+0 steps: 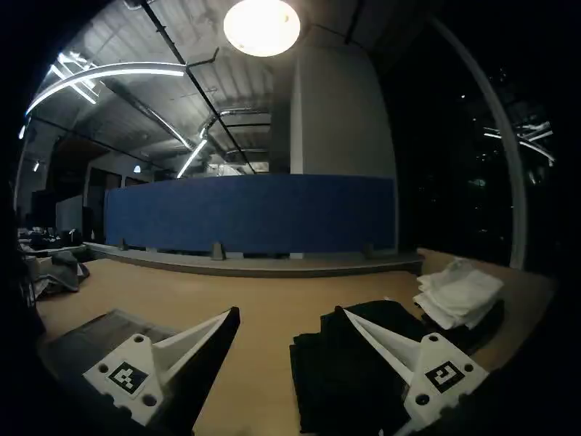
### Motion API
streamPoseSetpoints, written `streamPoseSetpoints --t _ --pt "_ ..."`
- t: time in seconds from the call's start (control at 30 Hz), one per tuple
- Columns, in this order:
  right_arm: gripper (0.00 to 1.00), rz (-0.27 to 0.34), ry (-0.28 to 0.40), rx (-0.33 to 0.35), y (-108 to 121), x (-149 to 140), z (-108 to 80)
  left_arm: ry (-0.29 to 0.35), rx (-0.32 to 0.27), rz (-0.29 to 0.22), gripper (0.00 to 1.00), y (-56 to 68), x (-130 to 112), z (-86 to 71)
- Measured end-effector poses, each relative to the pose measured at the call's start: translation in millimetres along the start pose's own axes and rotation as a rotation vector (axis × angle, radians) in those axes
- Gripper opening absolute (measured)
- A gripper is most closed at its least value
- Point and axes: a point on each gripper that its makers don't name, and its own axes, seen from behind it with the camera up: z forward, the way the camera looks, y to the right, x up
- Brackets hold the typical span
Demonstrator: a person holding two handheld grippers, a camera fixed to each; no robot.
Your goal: Fold towel
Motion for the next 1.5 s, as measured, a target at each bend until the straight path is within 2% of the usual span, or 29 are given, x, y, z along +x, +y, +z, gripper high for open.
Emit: streamPoseSetpoints --t 1.27,1.5 --pt "1.0 0.0 -0.001 0.0 -0.4 -1.0 1.3 0.0 0.0 0.001 1.0 1.6 1.8 0.0" --pt "1.0 -0.003 0.0 -0.004 -0.2 0.6 1.6 -0.014 0.01 0.018 0.99 -0.1 -1.8 1.3"
